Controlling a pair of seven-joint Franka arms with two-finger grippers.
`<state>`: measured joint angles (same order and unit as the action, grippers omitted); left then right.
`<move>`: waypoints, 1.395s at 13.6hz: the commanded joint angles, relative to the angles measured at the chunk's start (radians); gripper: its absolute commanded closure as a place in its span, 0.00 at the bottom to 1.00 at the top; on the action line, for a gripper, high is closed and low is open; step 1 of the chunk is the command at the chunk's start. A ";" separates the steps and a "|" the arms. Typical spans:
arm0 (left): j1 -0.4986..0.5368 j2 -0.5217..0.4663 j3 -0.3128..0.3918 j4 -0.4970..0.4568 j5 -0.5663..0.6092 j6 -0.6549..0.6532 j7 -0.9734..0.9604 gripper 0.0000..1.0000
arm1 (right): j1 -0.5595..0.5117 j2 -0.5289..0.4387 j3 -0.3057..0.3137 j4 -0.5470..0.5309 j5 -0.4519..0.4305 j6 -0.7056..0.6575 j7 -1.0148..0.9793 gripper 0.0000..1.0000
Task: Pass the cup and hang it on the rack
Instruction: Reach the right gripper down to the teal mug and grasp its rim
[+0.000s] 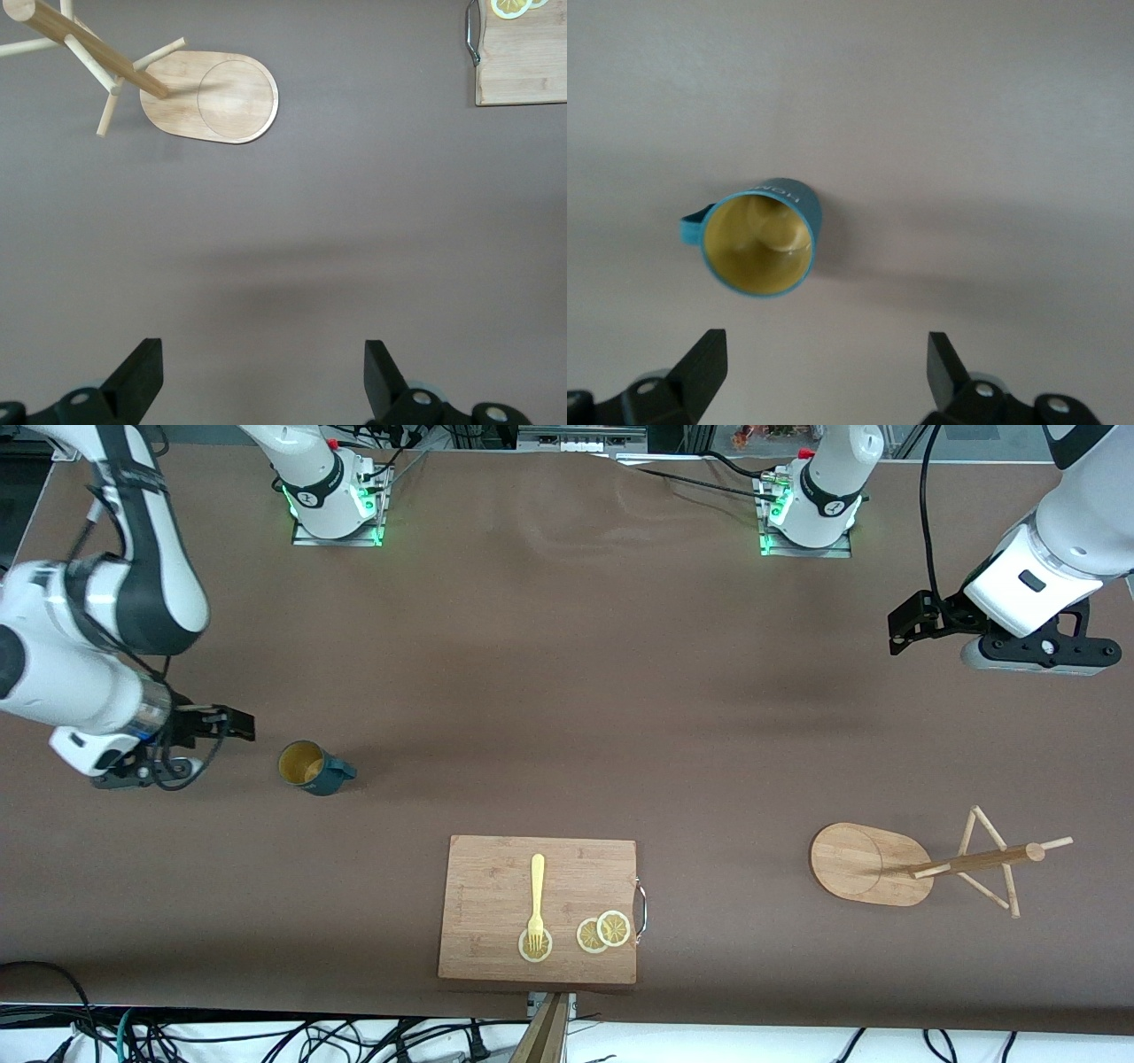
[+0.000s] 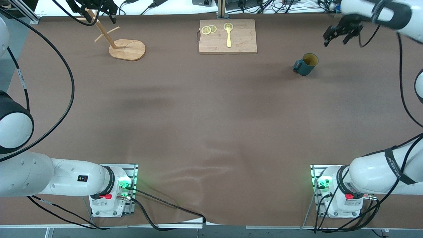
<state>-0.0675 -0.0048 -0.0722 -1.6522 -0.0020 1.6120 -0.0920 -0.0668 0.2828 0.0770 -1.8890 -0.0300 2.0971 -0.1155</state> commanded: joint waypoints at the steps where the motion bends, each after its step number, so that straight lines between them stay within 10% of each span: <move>1: -0.006 -0.012 -0.001 -0.006 0.020 0.002 -0.011 0.00 | 0.004 -0.008 0.001 -0.128 0.016 0.170 0.014 0.00; 11: -0.006 -0.012 -0.001 -0.006 0.020 0.002 -0.011 0.00 | 0.050 0.170 0.001 -0.105 0.016 0.385 0.076 0.06; 17: -0.005 -0.012 -0.001 -0.006 0.020 0.002 -0.011 0.00 | 0.048 0.173 0.001 -0.107 0.016 0.380 0.076 0.93; 19: -0.006 -0.012 -0.001 -0.005 0.020 0.002 -0.011 0.00 | 0.047 0.173 0.001 -0.108 0.015 0.379 0.065 1.00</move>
<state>-0.0675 -0.0048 -0.0722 -1.6522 -0.0020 1.6119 -0.0920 -0.0196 0.4533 0.0780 -2.0035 -0.0294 2.4756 -0.0430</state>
